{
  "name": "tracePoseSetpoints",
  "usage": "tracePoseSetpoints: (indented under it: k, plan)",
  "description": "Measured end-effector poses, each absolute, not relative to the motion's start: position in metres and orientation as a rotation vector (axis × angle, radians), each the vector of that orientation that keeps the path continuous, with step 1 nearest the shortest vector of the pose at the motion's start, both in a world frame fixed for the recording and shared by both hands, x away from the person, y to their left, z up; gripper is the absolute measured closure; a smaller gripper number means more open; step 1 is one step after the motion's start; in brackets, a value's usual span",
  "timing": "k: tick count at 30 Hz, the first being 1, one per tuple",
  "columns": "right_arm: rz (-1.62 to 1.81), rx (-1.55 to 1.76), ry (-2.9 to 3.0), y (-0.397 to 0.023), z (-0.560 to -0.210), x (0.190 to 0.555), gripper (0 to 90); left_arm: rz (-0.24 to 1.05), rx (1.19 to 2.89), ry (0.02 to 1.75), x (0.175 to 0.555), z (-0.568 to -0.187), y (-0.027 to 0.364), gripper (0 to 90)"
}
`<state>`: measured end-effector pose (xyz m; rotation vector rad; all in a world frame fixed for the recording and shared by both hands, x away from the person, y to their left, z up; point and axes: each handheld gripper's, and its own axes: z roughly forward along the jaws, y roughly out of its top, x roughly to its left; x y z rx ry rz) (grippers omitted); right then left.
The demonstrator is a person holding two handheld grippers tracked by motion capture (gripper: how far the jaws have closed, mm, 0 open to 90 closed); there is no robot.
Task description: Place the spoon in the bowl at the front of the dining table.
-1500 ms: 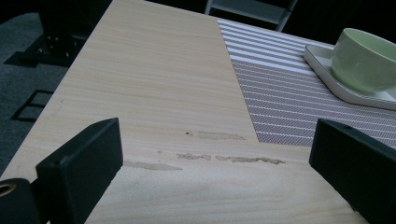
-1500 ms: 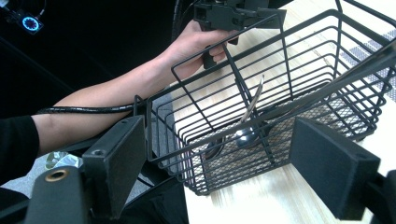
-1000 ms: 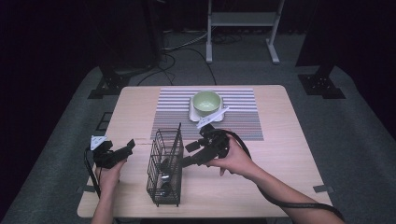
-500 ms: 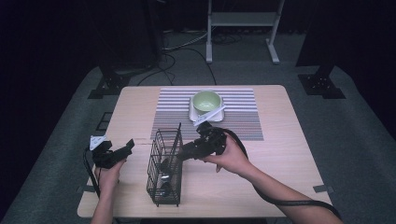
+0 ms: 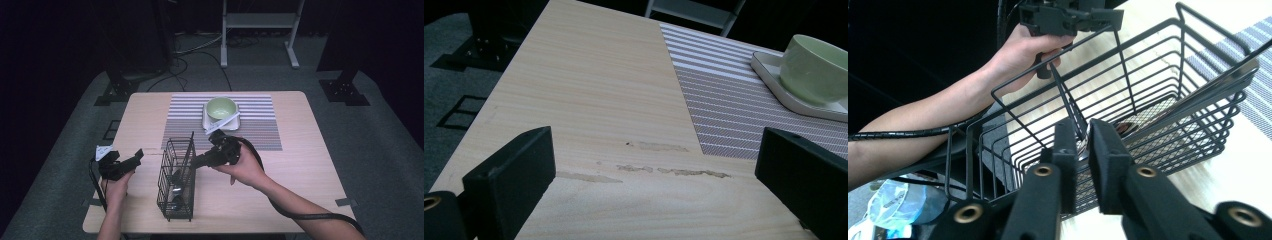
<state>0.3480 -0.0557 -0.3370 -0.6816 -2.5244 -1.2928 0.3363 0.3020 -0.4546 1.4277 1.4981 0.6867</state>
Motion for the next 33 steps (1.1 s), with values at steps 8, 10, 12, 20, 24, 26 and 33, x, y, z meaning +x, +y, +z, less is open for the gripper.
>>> tracePoseSetpoints:
  k: [8, 10, 12, 20, 24, 26, 33]
  plan:
    - [-1.327, -0.699, -2.523, -0.058, -0.332, 0.347, 88.5, 0.687, 1.430, 1.497, 0.336, -0.455, 0.302, 1.6]
    - [-1.343, -0.702, -2.510, -0.060, -0.330, 0.347, 88.7, 0.687, 1.431, 1.496, 0.336, -0.455, 0.302, 1.6]
    - [-1.349, -0.705, -2.505, -0.060, -0.328, 0.347, 88.7, 0.688, 1.430, 1.496, 0.336, -0.455, 0.302, 1.6]
    - [-1.374, -0.715, -2.485, -0.065, -0.321, 0.348, 89.0, 0.692, 1.431, 1.495, 0.337, -0.455, 0.301, 1.6]
    - [-1.388, -0.721, -2.474, -0.066, -0.317, 0.347, 89.0, 0.693, 1.431, 1.496, 0.336, -0.454, 0.302, 1.6]
    - [-1.398, -0.726, -2.453, -0.068, -0.314, 0.347, 89.0, 0.693, 1.430, 1.497, 0.336, -0.454, 0.302, 1.6]
    - [-1.445, -0.726, -2.418, -0.072, -0.303, 0.345, 89.1, 0.695, 1.433, 1.494, 0.337, -0.455, 0.301, 1.6]
